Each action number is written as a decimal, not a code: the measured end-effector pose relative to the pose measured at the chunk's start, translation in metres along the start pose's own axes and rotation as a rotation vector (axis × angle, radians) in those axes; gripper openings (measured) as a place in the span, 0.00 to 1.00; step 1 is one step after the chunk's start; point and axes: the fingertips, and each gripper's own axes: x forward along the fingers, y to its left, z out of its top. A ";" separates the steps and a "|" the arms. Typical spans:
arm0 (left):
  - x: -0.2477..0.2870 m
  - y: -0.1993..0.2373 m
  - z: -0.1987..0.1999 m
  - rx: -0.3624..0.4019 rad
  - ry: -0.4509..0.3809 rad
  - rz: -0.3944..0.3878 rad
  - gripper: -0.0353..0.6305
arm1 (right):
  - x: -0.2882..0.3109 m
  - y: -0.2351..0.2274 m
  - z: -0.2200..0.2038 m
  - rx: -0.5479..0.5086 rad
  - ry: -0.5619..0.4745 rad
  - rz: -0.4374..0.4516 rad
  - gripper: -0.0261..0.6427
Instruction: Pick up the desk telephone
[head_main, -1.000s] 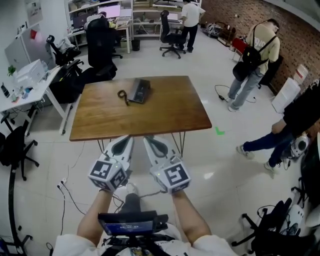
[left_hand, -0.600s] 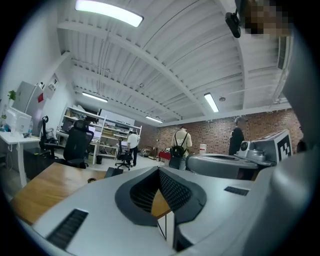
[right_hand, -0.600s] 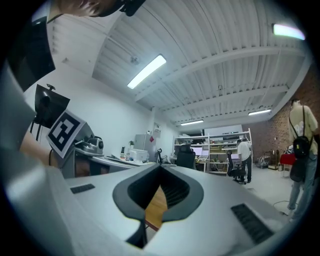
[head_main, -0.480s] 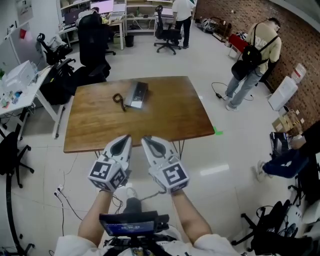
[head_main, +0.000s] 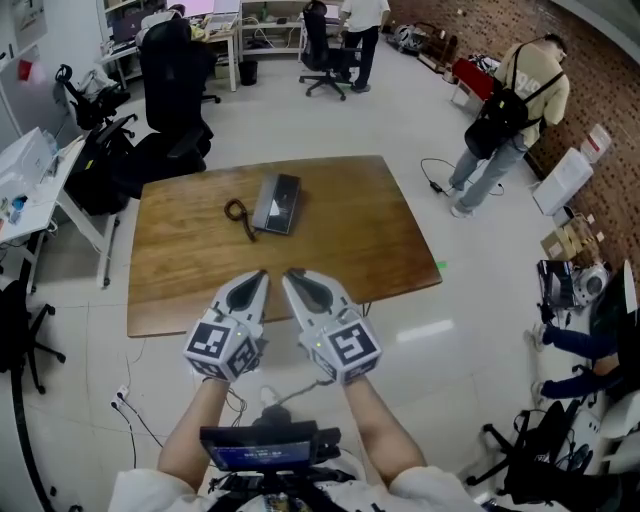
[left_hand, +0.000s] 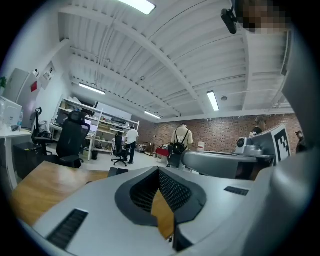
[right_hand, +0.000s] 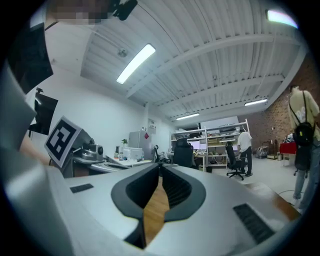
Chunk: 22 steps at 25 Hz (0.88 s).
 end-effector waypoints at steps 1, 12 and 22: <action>0.005 0.007 0.002 -0.002 0.000 -0.006 0.04 | 0.008 -0.004 -0.001 0.009 0.001 -0.008 0.08; 0.034 0.063 0.006 -0.024 0.000 -0.048 0.04 | 0.072 -0.013 -0.011 0.019 0.034 -0.040 0.08; 0.052 0.071 -0.001 -0.021 0.013 -0.065 0.04 | 0.085 -0.032 -0.021 0.067 0.039 -0.049 0.08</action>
